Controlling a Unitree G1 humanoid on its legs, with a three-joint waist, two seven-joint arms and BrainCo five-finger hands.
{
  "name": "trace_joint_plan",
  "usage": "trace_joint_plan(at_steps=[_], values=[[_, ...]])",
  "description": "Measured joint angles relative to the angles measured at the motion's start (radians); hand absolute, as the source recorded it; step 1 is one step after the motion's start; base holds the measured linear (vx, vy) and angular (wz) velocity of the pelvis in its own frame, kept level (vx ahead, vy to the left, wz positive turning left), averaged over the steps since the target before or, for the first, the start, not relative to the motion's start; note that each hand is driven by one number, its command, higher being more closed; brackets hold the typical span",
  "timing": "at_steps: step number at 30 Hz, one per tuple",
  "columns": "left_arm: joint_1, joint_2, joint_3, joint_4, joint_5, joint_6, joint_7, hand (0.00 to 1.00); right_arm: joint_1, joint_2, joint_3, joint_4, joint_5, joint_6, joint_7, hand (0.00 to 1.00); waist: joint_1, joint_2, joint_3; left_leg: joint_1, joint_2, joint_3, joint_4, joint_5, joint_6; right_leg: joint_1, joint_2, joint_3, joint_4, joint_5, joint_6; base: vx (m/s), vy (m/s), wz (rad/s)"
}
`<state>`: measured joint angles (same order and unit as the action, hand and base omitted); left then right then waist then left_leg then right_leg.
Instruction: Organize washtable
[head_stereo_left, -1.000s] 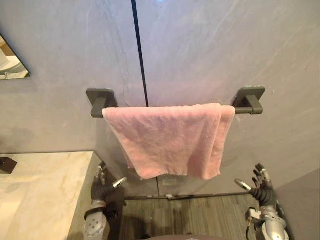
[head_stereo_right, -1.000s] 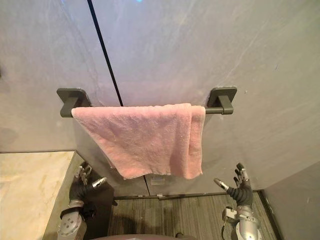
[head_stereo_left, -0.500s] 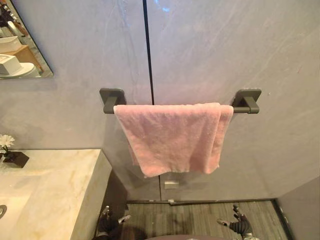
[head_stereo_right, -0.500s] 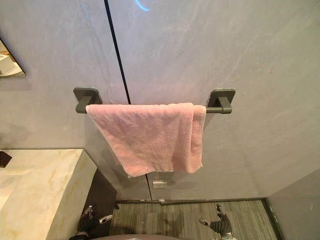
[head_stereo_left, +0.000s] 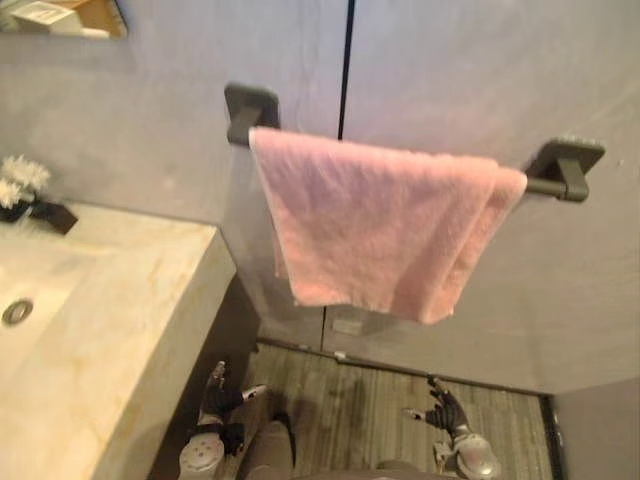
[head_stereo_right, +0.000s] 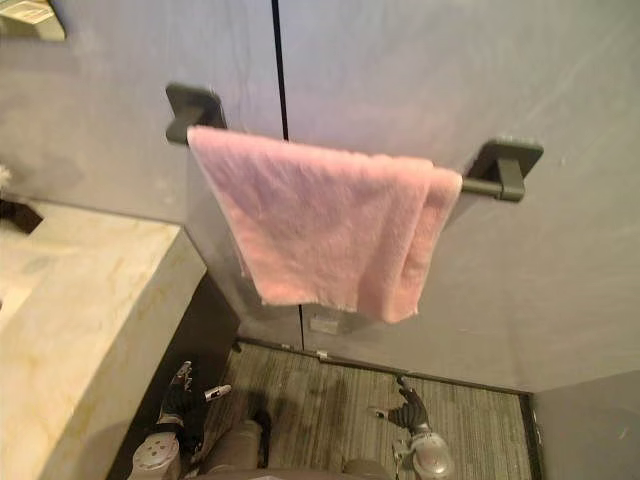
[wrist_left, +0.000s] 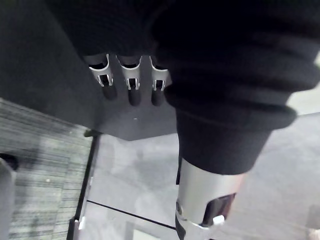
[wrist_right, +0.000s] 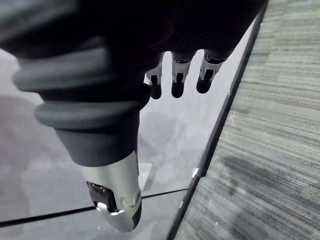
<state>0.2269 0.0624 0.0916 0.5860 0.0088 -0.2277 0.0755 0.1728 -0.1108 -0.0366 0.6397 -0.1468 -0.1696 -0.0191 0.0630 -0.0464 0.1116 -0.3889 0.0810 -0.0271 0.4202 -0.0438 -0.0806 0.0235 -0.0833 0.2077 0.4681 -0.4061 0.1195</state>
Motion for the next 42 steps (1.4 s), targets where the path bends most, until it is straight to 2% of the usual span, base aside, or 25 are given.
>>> trace_joint_plan(at_steps=[2, 3, 4, 5, 6, 8, 10, 13, 15, 16, 17, 19, 22, 26, 27, 30, 33, 34, 36, 37, 38, 39, 40, 41, 42], values=[[0.016, -0.031, -0.015, -0.003, -0.004, -0.001, 0.006, 0.00, -0.022, -0.017, 0.007, -0.003, 0.011, -0.002, -0.003, 0.00, 0.004, 0.033, 0.016, -0.006, 0.026, -0.031, -0.094, 0.105, -0.021, 0.006, 0.040, -0.054, -0.053, -0.045, -0.060, -0.40, -0.295, 0.55], [0.017, -0.045, -0.032, -0.003, -0.007, 0.000, 0.011, 0.00, -0.022, -0.031, 0.006, -0.003, 0.014, -0.004, -0.005, 0.00, -0.007, 0.063, 0.034, 0.002, 0.046, -0.056, -0.160, 0.185, -0.031, 0.003, 0.078, -0.091, -0.056, -0.033, -0.092, -0.59, -0.348, 1.16], [0.019, -0.049, -0.050, 0.003, -0.009, -0.002, 0.013, 0.00, -0.019, -0.040, 0.005, 0.012, 0.019, -0.003, -0.005, 0.00, -0.024, 0.068, 0.051, 0.032, 0.056, -0.048, -0.257, 0.258, -0.044, 0.006, 0.092, -0.155, -0.068, -0.009, -0.125, -0.49, -0.252, 1.22], [0.024, -0.048, -0.055, 0.011, -0.008, 0.001, 0.011, 0.00, -0.013, -0.036, 0.002, 0.019, 0.019, -0.001, -0.006, 0.00, -0.030, 0.070, 0.056, 0.039, 0.058, -0.037, -0.248, 0.252, -0.043, 0.010, 0.096, -0.190, -0.068, 0.000, -0.140, -0.43, -0.210, 1.26], [0.035, -0.044, -0.056, 0.010, -0.008, 0.006, 0.012, 0.00, 0.003, -0.033, -0.006, 0.025, 0.019, 0.002, -0.011, 0.00, -0.041, 0.056, 0.054, 0.042, 0.043, 0.003, -0.174, 0.191, -0.027, -0.004, 0.087, -0.239, -0.062, 0.011, -0.159, -0.35, -0.181, 1.09], [0.031, -0.022, -0.054, 0.010, -0.009, 0.006, 0.013, 0.00, 0.004, -0.037, -0.003, 0.022, 0.021, 0.002, -0.022, 0.00, -0.046, 0.020, 0.062, 0.046, 0.025, 0.084, -0.007, 0.085, 0.014, -0.055, 0.044, -0.271, -0.060, 0.057, -0.161, -0.35, -0.143, 0.73], [0.031, -0.020, -0.052, 0.011, -0.009, 0.006, 0.012, 0.00, 0.009, -0.048, -0.004, 0.025, 0.021, 0.002, -0.022, 0.00, -0.048, 0.031, 0.055, 0.086, 0.055, 0.124, 0.063, 0.002, 0.009, -0.085, 0.034, -0.304, -0.080, 0.100, -0.163, -0.24, -0.024, 0.39], [0.026, -0.017, -0.052, 0.026, -0.009, 0.005, 0.012, 0.00, 0.014, -0.052, -0.008, 0.067, 0.021, 0.002, -0.020, 0.00, -0.054, 0.050, 0.044, 0.216, 0.131, 0.210, 0.086, -0.090, 0.014, -0.081, 0.024, -0.355, -0.123, 0.145, -0.153, -0.22, 0.078, 0.55], [0.006, -0.018, -0.056, 0.056, -0.008, 0.005, 0.011, 0.00, 0.033, -0.043, -0.045, 0.086, 0.021, 0.002, -0.020, 0.00, -0.090, 0.065, 0.033, 0.338, 0.175, 0.275, -0.012, -0.084, 0.008, -0.082, -0.019, -0.439, -0.129, 0.164, -0.122, -0.24, 0.212, 1.19], [0.006, -0.018, -0.060, 0.058, -0.008, 0.005, 0.011, 0.00, 0.033, -0.043, -0.055, 0.088, 0.021, 0.002, -0.020, 0.00, -0.105, 0.076, 0.026, 0.363, 0.176, 0.279, -0.061, -0.074, -0.010, -0.083, -0.023, -0.457, -0.141, 0.172, -0.108, -0.24, 0.289, 1.22], [0.006, -0.018, -0.062, 0.058, -0.008, 0.005, 0.011, 0.00, 0.035, -0.040, -0.085, 0.093, 0.024, 0.002, -0.021, 0.00, -0.119, 0.101, 0.011, 0.385, 0.153, 0.281, -0.189, -0.061, -0.046, -0.075, -0.024, -0.487, -0.203, 0.214, -0.083, -0.14, 0.241, 0.80], [0.006, 0.003, -0.062, 0.058, -0.004, 0.005, 0.011, 0.00, 0.036, -0.029, -0.087, 0.096, 0.032, 0.001, -0.020, 0.00, -0.112, 0.104, 0.008, 0.401, 0.137, 0.271, -0.286, -0.051, -0.062, -0.043, -0.017, -0.519, -0.300, 0.283, -0.066, -0.14, 0.272, 0.54], [0.025, 0.044, -0.062, 0.102, 0.002, 0.007, 0.012, 0.00, 0.044, 0.010, -0.085, 0.124, 0.032, 0.001, -0.019, 0.00, -0.102, 0.069, -0.006, 0.410, 0.090, 0.251, -0.299, -0.031, -0.038, 0.028, -0.034, -0.539, -0.414, 0.366, -0.042, -0.15, 0.175, 0.29], [0.045, 0.059, -0.060, 0.135, 0.006, 0.009, 0.012, 0.00, 0.050, 0.013, -0.084, 0.124, 0.031, 0.000, -0.017, 0.00, -0.098, 0.063, -0.012, 0.418, 0.052, 0.234, -0.338, -0.009, -0.011, 0.054, -0.061, -0.561, -0.448, 0.391, -0.027, -0.19, 0.095, 0.20], [0.044, 0.059, -0.058, 0.162, 0.009, -0.017, 0.012, 0.00, 0.050, 0.015, -0.081, 0.124, 0.031, 0.000, -0.017, 0.00, -0.101, 0.063, -0.011, 0.416, 0.037, 0.214, -0.357, 0.002, -0.009, 0.058, -0.065, -0.572, -0.457, 0.394, -0.023, -0.15, 0.040, 0.41], [0.040, 0.059, -0.026, 0.203, 0.000, 0.012, 0.013, 0.00, 0.064, 0.016, -0.076, 0.137, 0.031, 0.001, -0.006, 0.00, -0.101, 0.064, -0.009, 0.383, 0.013, 0.160, -0.384, 0.007, -0.011, 0.048, -0.077, -0.621, -0.458, 0.394, -0.022, -0.11, 0.032, 0.54], [0.030, 0.059, -0.006, 0.202, -0.016, 0.013, 0.015, 0.00, 0.059, 0.012, -0.067, 0.141, 0.032, 0.001, -0.005, 0.00, -0.097, 0.057, -0.010, 0.306, -0.005, 0.088, -0.385, 0.011, -0.006, 0.021, -0.089, -0.705, -0.443, 0.387, -0.018, -0.06, -0.002, 1.04], [0.027, 0.053, -0.006, 0.198, -0.038, 0.013, 0.015, 0.00, 0.060, 0.005, -0.066, 0.146, 0.033, 0.001, -0.005, 0.00, -0.097, 0.073, -0.001, 0.279, -0.010, 0.083, -0.394, 0.015, 0.027, 0.022, -0.100, -0.763, -0.427, 0.372, -0.012, 0.01, 0.006, 1.38], [0.029, 0.040, 0.013, 0.192, -0.063, 0.013, 0.020, 0.00, 0.060, 0.009, -0.073, 0.162, 0.040, 0.003, -0.013, 0.00, -0.099, 0.046, 0.009, 0.273, -0.007, 0.240, -0.415, -0.017, 0.136, 0.061, -0.150, -0.898, -0.419, 0.366, -0.003, 0.07, 0.068, 1.81], [0.029, 0.035, 0.016, 0.189, -0.080, 0.013, 0.020, 0.00, 0.060, 0.009, -0.074, 0.162, 0.040, 0.003, -0.020, 0.00, -0.103, 0.048, 0.011, 0.273, 0.006, 0.306, -0.412, -0.019, 0.141, 0.073, -0.168, -0.933, -0.412, 0.367, -0.004, 0.12, 0.155, 2.04], [0.029, 0.027, 0.020, 0.183, -0.097, 0.013, 0.021, 0.00, 0.059, 0.002, -0.081, 0.162, 0.041, 0.003, -0.026, 0.00, -0.105, 0.057, 0.017, 0.265, 0.041, 0.448, -0.389, -0.005, 0.142, 0.102, -0.189, -1.014, -0.385, 0.362, 0.012, 0.15, 0.168, 2.06], [0.037, 0.024, 0.026, 0.171, -0.117, 0.013, 0.021, 0.00, 0.051, -0.009, -0.084, 0.162, 0.042, 0.003, -0.029, 0.00, -0.104, 0.067, 0.022, 0.260, 0.067, 0.557, -0.354, 0.049, 0.154, 0.133, -0.204, -1.085, -0.350, 0.349, 0.028, 0.17, 0.157, 1.92], [0.044, 0.021, 0.030, 0.165, -0.120, 0.012, 0.022, 0.00, 0.044, -0.015, -0.084, 0.162, 0.045, 0.003, -0.031, 0.00, -0.103, 0.072, 0.023, 0.262, 0.074, 0.578, -0.341, 0.085, 0.150, 0.147, -0.210, -1.103, -0.341, 0.347, 0.029, 0.22, 0.185, 1.71], [0.061, 0.025, 0.042, 0.161, -0.125, 0.012, 0.024, 0.00, 0.017, -0.015, -0.084, 0.164, 0.059, 0.003, -0.035, 0.00, -0.101, 0.059, 0.030, 0.262, 0.053, 0.568, -0.334, 0.126, 0.097, 0.172, -0.229, -1.128, -0.327, 0.341, 0.039, 0.18, 0.167, 1.07], [0.066, 0.027, 0.050, 0.160, -0.125, 0.011, 0.024, 0.00, 0.005, -0.009, -0.084, 0.162, 0.061, 0.002, -0.037, 0.00, -0.097, 0.048, 0.037, 0.263, 0.039, 0.558, -0.334, 0.124, 0.100, 0.183, -0.238, -1.133, -0.326, 0.342, 0.037, 0.20, 0.188, 1.12]])
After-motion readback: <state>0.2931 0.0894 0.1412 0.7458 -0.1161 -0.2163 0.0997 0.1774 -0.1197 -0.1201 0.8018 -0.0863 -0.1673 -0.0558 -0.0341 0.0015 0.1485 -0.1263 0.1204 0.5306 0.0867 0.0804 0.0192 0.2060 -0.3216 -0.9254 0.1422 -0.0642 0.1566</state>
